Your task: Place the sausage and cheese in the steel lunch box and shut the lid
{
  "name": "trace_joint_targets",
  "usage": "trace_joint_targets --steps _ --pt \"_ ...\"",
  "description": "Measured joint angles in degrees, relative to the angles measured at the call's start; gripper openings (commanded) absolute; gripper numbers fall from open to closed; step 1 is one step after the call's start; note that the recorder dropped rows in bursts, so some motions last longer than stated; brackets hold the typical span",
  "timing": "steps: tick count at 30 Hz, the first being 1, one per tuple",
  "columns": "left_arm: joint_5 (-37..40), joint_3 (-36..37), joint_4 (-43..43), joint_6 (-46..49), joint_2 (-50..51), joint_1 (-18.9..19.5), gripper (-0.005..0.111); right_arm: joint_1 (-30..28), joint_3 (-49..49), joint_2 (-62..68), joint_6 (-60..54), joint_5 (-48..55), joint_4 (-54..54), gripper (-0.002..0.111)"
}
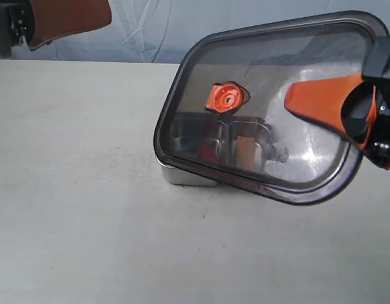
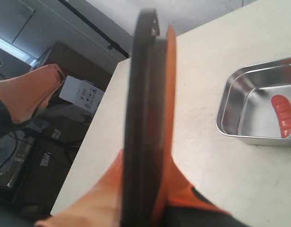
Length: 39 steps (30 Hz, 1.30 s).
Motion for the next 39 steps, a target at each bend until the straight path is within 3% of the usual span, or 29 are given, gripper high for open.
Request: trace_joint_targets --steps 6,15,22,30,39 --pt "0.9 0.6 1.6 0.0 1.8 2.1 0.004 0.0 -3.2 0.9 -5.4 0.8 2.6 -0.001" --pt "-1.1 1.0 0.1 0.0 6.7 2.8 0.050 0.0 -13.7 10.0 -17.5 11.9 9.1 -0.001" --pt "-1.6 1.0 -0.8 0.0 8.3 2.8 0.052 -1.1 -18.4 13.5 -23.8 13.4 13.4 -0.001" --pt "-6.0 1.0 -2.0 0.0 9.8 2.8 0.052 -13.1 -18.7 13.9 -42.6 21.4 29.2 -0.001" --pt "-11.0 1.0 -3.6 0.0 9.8 2.8 0.052 -35.6 -18.7 19.2 -73.7 31.3 54.3 -0.001"
